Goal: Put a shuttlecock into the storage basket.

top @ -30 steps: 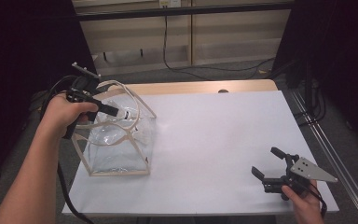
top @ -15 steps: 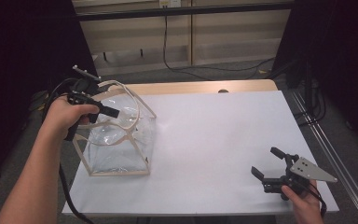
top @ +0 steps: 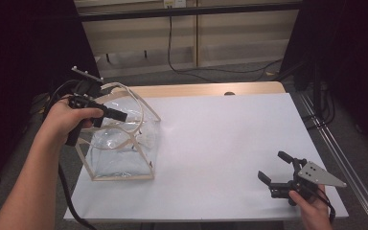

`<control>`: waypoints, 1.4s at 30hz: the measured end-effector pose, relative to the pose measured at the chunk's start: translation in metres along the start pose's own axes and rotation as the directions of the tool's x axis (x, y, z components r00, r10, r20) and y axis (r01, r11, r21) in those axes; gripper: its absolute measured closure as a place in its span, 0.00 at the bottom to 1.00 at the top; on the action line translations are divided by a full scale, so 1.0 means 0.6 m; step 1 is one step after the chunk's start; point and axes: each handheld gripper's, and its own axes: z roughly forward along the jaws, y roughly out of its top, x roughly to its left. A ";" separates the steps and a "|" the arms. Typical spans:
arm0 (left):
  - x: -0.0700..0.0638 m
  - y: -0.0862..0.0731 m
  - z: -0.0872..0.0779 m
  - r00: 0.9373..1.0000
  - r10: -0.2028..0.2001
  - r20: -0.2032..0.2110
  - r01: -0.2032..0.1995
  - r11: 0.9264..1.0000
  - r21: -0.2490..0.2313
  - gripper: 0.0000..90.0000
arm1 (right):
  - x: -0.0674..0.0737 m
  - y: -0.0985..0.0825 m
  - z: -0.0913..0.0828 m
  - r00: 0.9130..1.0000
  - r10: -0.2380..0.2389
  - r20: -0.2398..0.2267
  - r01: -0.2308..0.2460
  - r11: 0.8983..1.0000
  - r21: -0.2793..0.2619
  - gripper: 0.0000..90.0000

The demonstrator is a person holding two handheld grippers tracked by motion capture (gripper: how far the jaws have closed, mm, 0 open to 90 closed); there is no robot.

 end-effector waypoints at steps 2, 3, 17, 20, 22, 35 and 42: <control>-0.004 -0.001 -0.003 1.000 0.006 0.009 -0.006 1.000 -0.017 0.68 | 0.000 0.000 0.000 1.000 -0.001 -0.001 0.001 1.000 0.000 0.01; -0.006 -0.001 -0.004 1.000 0.009 0.020 -0.009 1.000 -0.018 0.67 | -0.001 0.000 0.000 1.000 -0.002 0.001 0.002 1.000 0.001 0.01; -0.045 -0.009 -0.003 0.991 0.087 0.098 -0.085 0.996 -0.024 0.39 | 0.000 0.000 0.000 1.000 -0.002 0.002 0.002 1.000 0.000 0.01; -0.049 -0.013 -0.001 0.988 0.100 0.116 -0.098 0.995 -0.019 0.33 | 0.001 0.000 0.001 1.000 -0.002 0.001 0.002 1.000 0.000 0.01; -0.052 -0.017 0.001 0.987 0.100 0.127 -0.098 0.995 -0.024 0.30 | 0.001 0.000 0.001 1.000 -0.002 0.000 0.002 1.000 -0.001 0.01; -0.064 -0.036 0.007 0.968 0.159 0.192 -0.149 0.987 -0.066 0.25 | 0.001 0.000 0.001 1.000 0.001 0.002 -0.001 1.000 0.000 0.01; -0.059 -0.052 0.006 0.964 0.159 0.214 -0.143 0.986 -0.089 0.24 | 0.002 0.000 0.002 1.000 -0.005 -0.003 0.005 1.000 0.002 0.01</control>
